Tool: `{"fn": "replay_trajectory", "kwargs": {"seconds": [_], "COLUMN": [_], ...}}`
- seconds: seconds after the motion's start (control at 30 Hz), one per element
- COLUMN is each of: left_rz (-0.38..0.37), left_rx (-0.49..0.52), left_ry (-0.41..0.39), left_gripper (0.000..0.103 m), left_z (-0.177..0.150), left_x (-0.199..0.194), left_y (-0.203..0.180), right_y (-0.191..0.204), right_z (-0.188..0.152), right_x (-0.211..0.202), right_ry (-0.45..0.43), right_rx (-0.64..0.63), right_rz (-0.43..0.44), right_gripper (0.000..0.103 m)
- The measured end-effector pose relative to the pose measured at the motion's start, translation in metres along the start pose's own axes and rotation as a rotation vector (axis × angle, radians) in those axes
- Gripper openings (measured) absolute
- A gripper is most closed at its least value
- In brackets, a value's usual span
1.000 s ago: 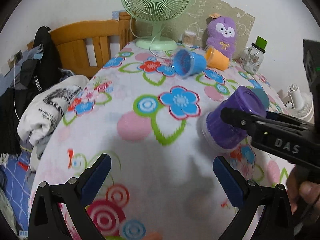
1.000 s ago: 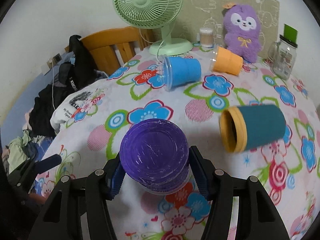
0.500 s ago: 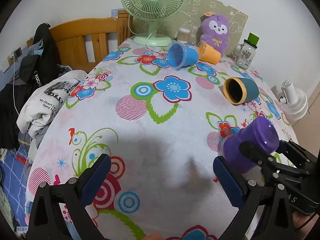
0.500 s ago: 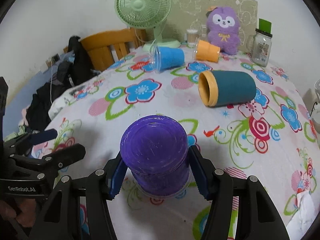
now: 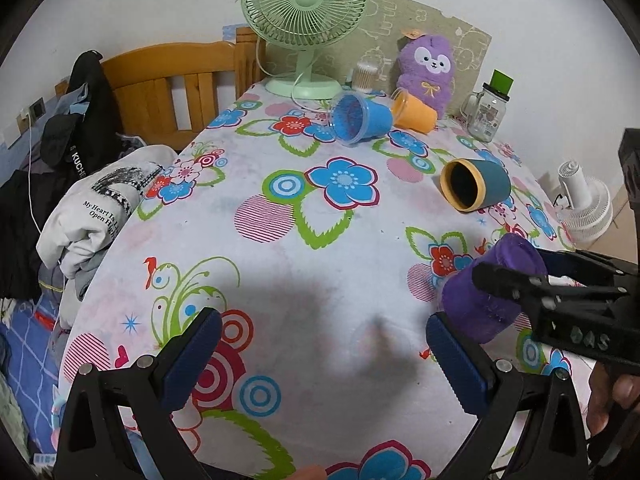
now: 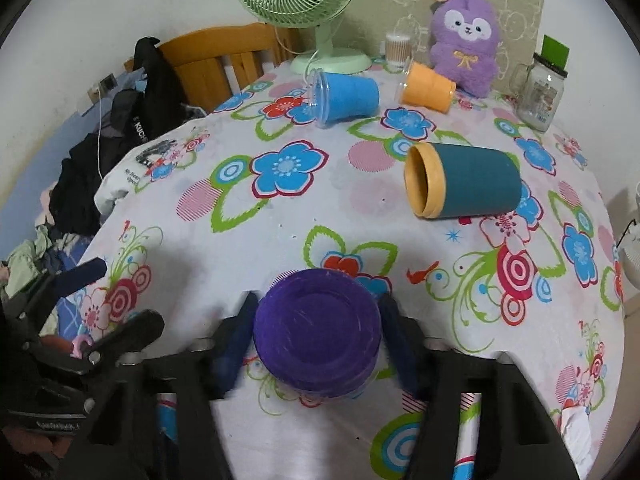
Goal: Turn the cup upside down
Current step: 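Lift the purple cup with the right tool and rotate it over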
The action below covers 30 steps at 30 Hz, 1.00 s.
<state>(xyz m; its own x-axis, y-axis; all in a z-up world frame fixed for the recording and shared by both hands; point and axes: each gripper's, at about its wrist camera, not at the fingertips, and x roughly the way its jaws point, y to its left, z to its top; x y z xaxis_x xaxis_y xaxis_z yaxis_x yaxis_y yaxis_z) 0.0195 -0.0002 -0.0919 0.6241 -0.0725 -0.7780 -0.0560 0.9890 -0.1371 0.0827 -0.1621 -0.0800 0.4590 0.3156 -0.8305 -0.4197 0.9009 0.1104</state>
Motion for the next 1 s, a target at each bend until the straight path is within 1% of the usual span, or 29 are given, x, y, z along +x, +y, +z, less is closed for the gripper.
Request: {"fn": "replay_trajectory", "kwargs": {"seconds": [0.03,0.17,0.2,0.3,0.37,0.4,0.5,0.57,0.63,0.7,0.77,0.8,0.9,0.97,1.0], "left_rz": [0.002,0.005,0.004,-0.001,-0.002,-0.001,0.000,0.002,0.003,0.000,-0.005,-0.008,-0.018,-0.003,-0.011], "left_rx": [0.001,-0.002,-0.005,-0.010,-0.006,-0.005,-0.004,-0.005,-0.001,-0.006,-0.009,-0.007,0.009,0.006,0.004], "left_ry": [-0.002,-0.004,-0.004,-0.003,-0.002,-0.002,0.004,0.008,0.015,0.020,0.025,0.030,0.040,0.027,0.024], "left_gripper": [0.103,0.103,0.103,0.103,0.103,0.103,0.103,0.103,0.103,0.103,0.103,0.103,0.103,0.102,0.102], "left_z": [0.000,0.001,0.001,0.001,0.000,-0.001,-0.004,-0.005,-0.006,-0.006,-0.007,-0.008,-0.013,-0.017,-0.018], "left_x": [0.000,0.001,0.001,0.001,0.000,0.000,0.001,0.002,0.004,0.005,0.006,0.007,0.008,0.004,0.001], "left_y": [0.000,0.001,0.001,-0.001,-0.002,-0.003,-0.002,-0.002,-0.002,-0.001,-0.002,-0.004,-0.012,-0.013,-0.013], "right_y": [0.001,0.010,0.013,0.015,0.015,0.015,0.007,0.000,-0.004,-0.008,-0.007,-0.006,-0.006,-0.008,-0.007], "right_z": [0.002,0.019,0.024,0.027,0.020,0.013,-0.011,-0.033,-0.048,-0.062,-0.068,-0.069,-0.069,-0.067,-0.067], "right_x": [-0.002,-0.014,-0.013,-0.002,0.002,0.004,0.003,-0.008,-0.018,-0.024,-0.026,-0.026,-0.026,-0.027,-0.027], "right_ry": [-0.017,-0.131,-0.164,-0.214,-0.264,-0.281,-0.307,-0.354,-0.356,-0.344,-0.330,-0.326,-0.332,-0.334,-0.334], "right_rx": [0.004,0.005,0.003,0.010,0.000,-0.002,0.025,0.038,0.044,0.048,0.045,0.034,0.054,0.095,0.110], "right_rz": [0.011,0.057,0.064,0.103,0.119,0.111,0.109,0.100,0.082,0.083,0.066,0.050,0.049,0.074,0.086], "right_gripper": [0.058,0.058,0.058,0.058,0.058,0.058,0.058,0.057,0.057,0.057,0.057,0.057,0.056,0.056,0.056]}}
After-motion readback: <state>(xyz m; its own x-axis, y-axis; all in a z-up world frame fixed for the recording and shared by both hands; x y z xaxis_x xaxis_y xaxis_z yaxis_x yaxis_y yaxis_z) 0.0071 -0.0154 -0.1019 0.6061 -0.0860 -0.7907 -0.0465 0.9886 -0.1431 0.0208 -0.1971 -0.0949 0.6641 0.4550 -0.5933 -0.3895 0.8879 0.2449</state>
